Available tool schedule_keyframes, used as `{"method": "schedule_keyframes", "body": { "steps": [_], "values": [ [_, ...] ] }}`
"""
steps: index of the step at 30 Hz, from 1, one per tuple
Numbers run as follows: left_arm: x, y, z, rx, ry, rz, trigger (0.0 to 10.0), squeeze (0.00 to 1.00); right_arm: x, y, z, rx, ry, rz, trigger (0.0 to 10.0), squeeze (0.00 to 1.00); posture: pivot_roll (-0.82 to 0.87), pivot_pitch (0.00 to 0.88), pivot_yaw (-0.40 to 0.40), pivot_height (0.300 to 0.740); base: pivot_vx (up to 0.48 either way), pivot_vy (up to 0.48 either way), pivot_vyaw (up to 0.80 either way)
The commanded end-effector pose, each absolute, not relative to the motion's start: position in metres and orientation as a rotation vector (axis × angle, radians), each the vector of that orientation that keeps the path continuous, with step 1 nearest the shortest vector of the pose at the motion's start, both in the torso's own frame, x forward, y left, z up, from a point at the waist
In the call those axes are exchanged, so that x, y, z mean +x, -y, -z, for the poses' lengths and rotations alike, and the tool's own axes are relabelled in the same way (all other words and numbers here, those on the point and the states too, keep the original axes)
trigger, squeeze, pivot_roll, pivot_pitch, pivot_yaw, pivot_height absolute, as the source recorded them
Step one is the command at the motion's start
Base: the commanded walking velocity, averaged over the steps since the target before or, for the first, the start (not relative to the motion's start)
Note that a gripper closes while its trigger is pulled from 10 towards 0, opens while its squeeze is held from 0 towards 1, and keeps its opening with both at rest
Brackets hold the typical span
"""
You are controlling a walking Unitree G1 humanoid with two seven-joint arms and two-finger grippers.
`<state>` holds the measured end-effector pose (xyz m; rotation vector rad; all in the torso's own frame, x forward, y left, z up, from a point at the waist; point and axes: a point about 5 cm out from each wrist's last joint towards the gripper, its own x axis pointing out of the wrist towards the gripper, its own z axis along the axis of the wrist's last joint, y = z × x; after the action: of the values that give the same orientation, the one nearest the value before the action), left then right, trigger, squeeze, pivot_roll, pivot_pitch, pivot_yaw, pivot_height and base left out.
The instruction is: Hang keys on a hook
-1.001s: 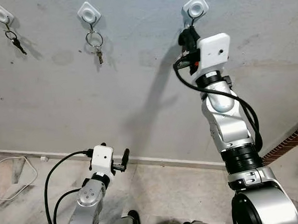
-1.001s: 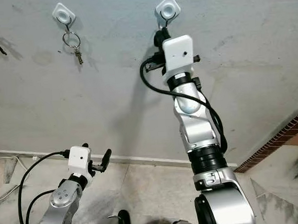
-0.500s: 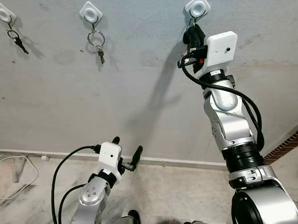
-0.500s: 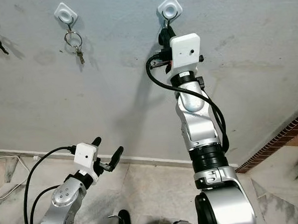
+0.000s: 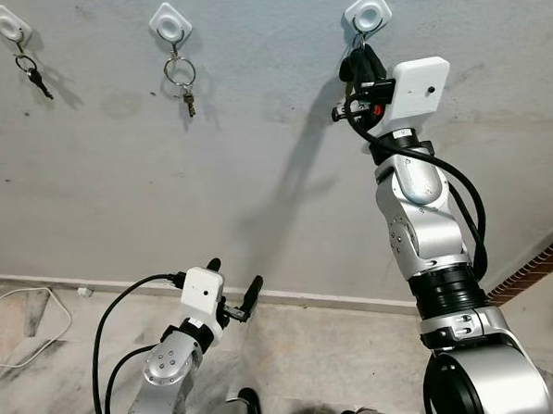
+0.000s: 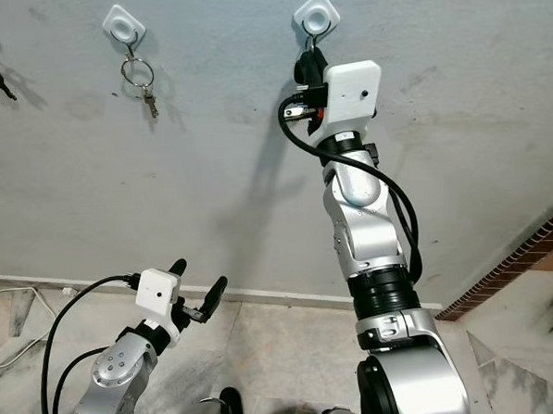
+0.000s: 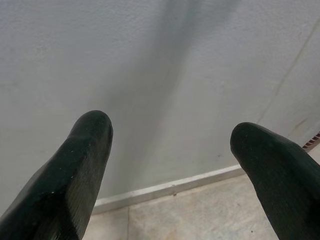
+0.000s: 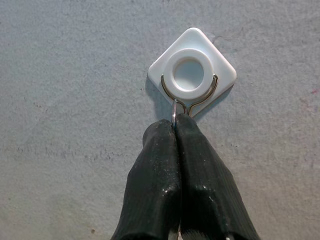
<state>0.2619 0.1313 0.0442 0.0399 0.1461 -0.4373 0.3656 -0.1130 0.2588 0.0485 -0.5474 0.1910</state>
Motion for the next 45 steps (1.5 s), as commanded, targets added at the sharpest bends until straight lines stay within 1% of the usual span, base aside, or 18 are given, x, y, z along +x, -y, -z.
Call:
{"method": "schedule_keyframes", "body": {
  "steps": [1, 11, 13, 14, 17, 22, 27, 28, 37, 45],
  "values": [
    [0.258, -0.136, -0.039, 0.057, -0.174, 0.439, 10.0, 0.0, 0.367, 0.126, -0.26, 0.091, 0.541, -0.134, 10.0, 0.0, 0.01, 0.19, 0.066, 0.74, 0.0, 0.0, 0.0],
    [0.259, -0.138, -0.038, 0.065, -0.18, 0.441, 10.0, 0.0, 0.368, 0.131, -0.256, 0.152, 0.518, -0.115, 10.0, 0.0, 0.01, 0.187, 0.071, 0.74, 0.0, 0.0, 0.0],
    [0.258, -0.137, -0.038, 0.065, -0.181, 0.441, 10.0, 0.0, 0.367, 0.131, -0.257, 0.137, 0.522, -0.117, 10.0, 0.0, 0.01, 0.186, 0.071, 0.74, 0.0, 0.0, 0.0],
    [0.259, -0.137, -0.038, 0.066, -0.18, 0.443, 10.0, 0.0, 0.366, 0.128, -0.261, 0.087, 0.546, -0.132, 10.0, 0.0, 0.01, 0.185, 0.072, 0.74, 0.0, 0.0, 0.0],
    [0.26, -0.136, -0.039, 0.068, -0.177, 0.446, 10.0, 0.0, 0.362, 0.121, -0.268, 0.023, 0.585, -0.159, 10.0, 0.0, 0.01, 0.184, 0.074, 0.74, 0.0, 0.0, 0.0],
    [0.26, -0.135, -0.04, 0.068, -0.176, 0.447, 10.0, 0.0, 0.358, 0.117, -0.276, -0.032, 0.631, -0.172, 10.0, 0.0, 0.01, 0.185, 0.074, 0.74, 0.0, 0.0, 0.0],
    [0.26, -0.135, -0.039, 0.068, -0.177, 0.447, 10.0, 0.0, 0.353, 0.112, -0.275, -0.091, 0.645, -0.202, 10.0, 0.0, 0.01, 0.187, 0.072, 0.74, 0.0, 0.0, 0.0],
    [0.26, -0.135, -0.039, 0.067, -0.178, 0.446, 10.0, 0.0, 0.35, 0.109, -0.272, -0.125, 0.647, -0.217, 10.0, 0.0, 0.01, 0.188, 0.072, 0.74, 0.0, 0.0, 0.0],
    [0.259, -0.136, -0.038, 0.068, -0.181, 0.444, 10.0, 0.0, 0.34, 0.103, -0.262, -0.176, 0.637, -0.258, 10.0, 0.0, 0.01, 0.188, 0.076, 0.74, 0.0, 0.0, 0.0],
    [0.26, -0.135, -0.039, 0.071, -0.181, 0.453, 10.0, 0.0, 0.34, 0.111, -0.258, -0.148, 0.608, -0.227, 10.0, 0.0, 0.0, 0.189, 0.083, 0.74, 0.0, 0.0, 0.0]
  ]
}}
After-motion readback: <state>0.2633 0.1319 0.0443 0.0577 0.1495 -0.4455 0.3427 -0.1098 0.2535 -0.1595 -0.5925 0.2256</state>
